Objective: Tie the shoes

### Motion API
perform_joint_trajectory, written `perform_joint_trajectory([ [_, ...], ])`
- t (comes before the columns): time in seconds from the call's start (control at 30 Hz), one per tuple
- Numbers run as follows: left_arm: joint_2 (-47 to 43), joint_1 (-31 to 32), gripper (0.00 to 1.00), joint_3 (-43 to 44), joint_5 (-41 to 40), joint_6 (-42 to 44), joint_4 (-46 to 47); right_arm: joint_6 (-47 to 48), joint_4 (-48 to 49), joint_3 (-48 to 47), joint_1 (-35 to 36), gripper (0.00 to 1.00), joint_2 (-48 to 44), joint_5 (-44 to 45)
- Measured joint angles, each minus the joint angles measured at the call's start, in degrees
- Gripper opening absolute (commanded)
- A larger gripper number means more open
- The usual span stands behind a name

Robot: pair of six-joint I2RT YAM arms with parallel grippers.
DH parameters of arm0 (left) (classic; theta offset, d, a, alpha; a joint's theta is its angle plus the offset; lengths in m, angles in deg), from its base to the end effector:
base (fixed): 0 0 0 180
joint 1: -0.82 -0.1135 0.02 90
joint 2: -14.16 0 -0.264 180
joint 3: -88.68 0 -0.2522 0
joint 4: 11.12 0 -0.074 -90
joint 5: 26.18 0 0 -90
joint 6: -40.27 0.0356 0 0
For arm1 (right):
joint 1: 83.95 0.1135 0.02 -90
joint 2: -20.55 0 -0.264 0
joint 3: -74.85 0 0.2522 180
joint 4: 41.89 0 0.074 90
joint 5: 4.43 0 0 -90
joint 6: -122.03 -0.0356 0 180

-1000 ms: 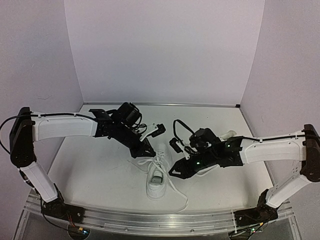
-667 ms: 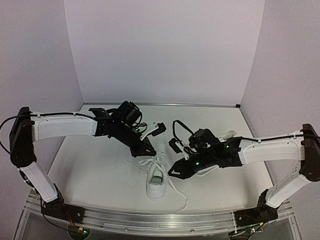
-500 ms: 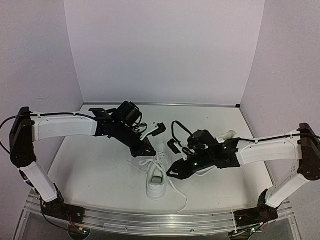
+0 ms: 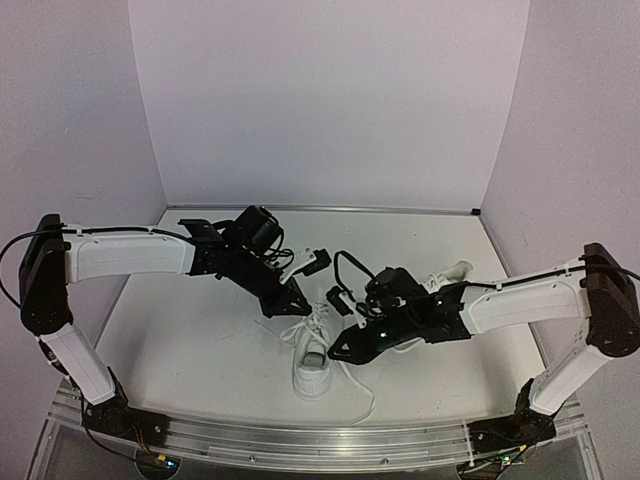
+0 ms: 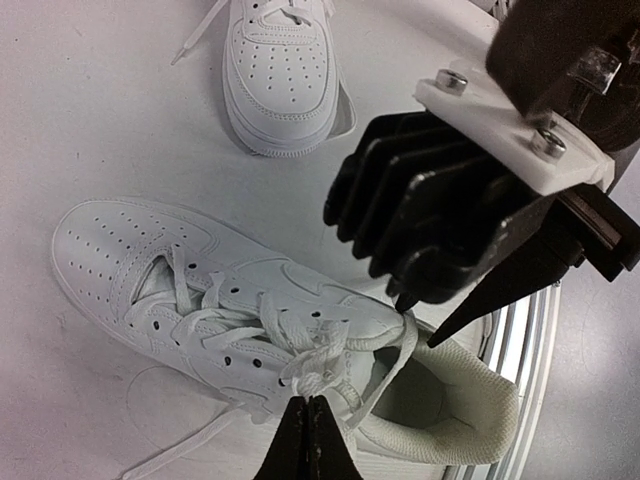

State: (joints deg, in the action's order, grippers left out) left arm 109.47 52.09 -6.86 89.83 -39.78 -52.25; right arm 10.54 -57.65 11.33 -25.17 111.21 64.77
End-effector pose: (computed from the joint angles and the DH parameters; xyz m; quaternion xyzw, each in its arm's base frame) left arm 0.2114 -0.2886 0.2454 0.5322 0.7555 -0.3111 0.2219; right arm 0.1582 0.2854 0.1894 -0.3566 0.8313 0.3798 0.1938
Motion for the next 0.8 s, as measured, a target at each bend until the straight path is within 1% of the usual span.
perform_joint_trajectory([
  [0.07, 0.0, 0.0, 0.0, -0.03, 0.08, -0.01, 0.17, -0.15, 0.02, -0.03, 0.1, 0.04, -0.17, -0.03],
  [0.13, 0.0, 0.0, 0.0, -0.07, 0.33, -0.05, 0.41, -0.32, -0.07, -0.08, 0.14, 0.0, -0.61, 0.08],
  [0.6, -0.01, 0.0, 0.0, -0.22, 0.88, -1.09, 0.9, -0.25, -1.55, -2.24, 0.14, 0.0, -3.52, 0.75],
  [0.8, -0.21, 0.0, 0.0, -0.36, 1.13, -1.72, 1.67, -0.24, -1.91, -4.85, 0.16, 0.0, -3.44, 1.41],
])
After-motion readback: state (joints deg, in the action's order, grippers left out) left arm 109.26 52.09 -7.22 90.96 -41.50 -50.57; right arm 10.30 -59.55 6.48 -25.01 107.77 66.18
